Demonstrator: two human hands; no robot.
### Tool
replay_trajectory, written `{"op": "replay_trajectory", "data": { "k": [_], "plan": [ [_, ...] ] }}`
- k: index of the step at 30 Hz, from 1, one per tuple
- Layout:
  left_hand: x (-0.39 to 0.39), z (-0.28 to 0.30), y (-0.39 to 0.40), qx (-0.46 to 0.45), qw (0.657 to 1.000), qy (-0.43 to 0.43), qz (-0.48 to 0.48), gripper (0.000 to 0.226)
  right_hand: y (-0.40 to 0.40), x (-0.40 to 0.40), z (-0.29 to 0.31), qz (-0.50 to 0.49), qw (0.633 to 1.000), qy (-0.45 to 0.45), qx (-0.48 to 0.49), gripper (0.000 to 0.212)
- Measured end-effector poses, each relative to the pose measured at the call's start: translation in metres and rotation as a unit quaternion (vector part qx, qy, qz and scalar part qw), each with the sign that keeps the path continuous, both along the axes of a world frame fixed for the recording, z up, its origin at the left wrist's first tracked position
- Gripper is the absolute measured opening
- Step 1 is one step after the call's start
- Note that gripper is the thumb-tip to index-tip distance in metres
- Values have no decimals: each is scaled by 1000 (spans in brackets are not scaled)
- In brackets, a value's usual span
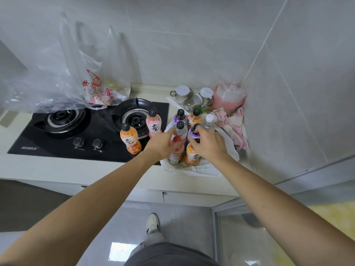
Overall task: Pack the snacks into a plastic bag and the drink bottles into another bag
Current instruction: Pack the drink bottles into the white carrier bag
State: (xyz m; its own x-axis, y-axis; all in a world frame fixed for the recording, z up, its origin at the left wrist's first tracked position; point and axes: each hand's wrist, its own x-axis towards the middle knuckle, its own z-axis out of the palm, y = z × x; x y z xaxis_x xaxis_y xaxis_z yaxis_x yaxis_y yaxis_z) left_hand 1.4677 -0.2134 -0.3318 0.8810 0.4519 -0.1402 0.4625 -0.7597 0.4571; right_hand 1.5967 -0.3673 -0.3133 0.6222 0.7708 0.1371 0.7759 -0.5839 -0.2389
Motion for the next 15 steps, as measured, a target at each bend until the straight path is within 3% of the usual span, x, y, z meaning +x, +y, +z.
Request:
{"op": "replay_trajectory", "data": {
  "k": [7, 11, 15],
  "plan": [
    [-25, 30, 28, 62, 995, -57, 57, 41, 51, -4, 24, 69, 997, -19, 16, 30],
    [-48, 37, 53, 126, 983, -81, 104, 31, 103, -12, 27, 117, 993, -5, 13, 39],
    [-70, 29, 84, 159, 975, -53, 144, 32, 158, -20, 15, 130, 991, 35, -15, 41]
  ]
}}
